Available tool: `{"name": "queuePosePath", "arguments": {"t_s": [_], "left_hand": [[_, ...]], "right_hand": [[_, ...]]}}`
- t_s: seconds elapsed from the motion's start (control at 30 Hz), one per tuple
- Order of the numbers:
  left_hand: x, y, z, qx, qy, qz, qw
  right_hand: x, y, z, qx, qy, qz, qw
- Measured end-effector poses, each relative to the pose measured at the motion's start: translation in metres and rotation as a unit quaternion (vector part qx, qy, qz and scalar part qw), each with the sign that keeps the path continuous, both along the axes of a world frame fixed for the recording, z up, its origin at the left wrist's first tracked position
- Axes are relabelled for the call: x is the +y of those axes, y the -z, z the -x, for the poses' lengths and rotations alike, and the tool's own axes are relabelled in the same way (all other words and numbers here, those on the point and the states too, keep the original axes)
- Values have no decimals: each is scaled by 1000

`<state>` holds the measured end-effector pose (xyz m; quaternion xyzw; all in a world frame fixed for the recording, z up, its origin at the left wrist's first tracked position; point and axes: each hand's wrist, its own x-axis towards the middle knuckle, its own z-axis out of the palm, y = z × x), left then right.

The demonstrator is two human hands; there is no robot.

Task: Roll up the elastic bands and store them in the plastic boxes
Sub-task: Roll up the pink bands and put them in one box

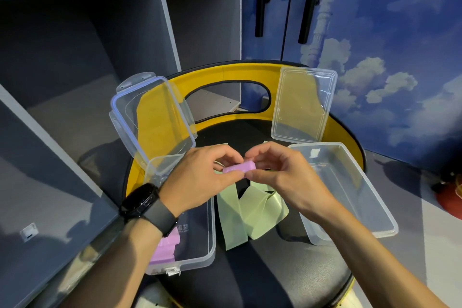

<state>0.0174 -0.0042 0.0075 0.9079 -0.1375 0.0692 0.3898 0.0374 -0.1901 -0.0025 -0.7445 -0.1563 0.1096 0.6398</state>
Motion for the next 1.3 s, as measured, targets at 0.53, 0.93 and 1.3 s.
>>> {"name": "queuePosePath", "arguments": {"t_s": [0.53,0.93,1.3], "left_hand": [[59,27,26,8,-55,-128,990],[122,66,39,132,-64,-273,951],[113,84,30,123,-15,-397,910]], "right_hand": [[32,22,7,-44,-39,118,991],[53,35,8,-57,-65,164,983],[62,45,2,-50,-74,183,979]]}}
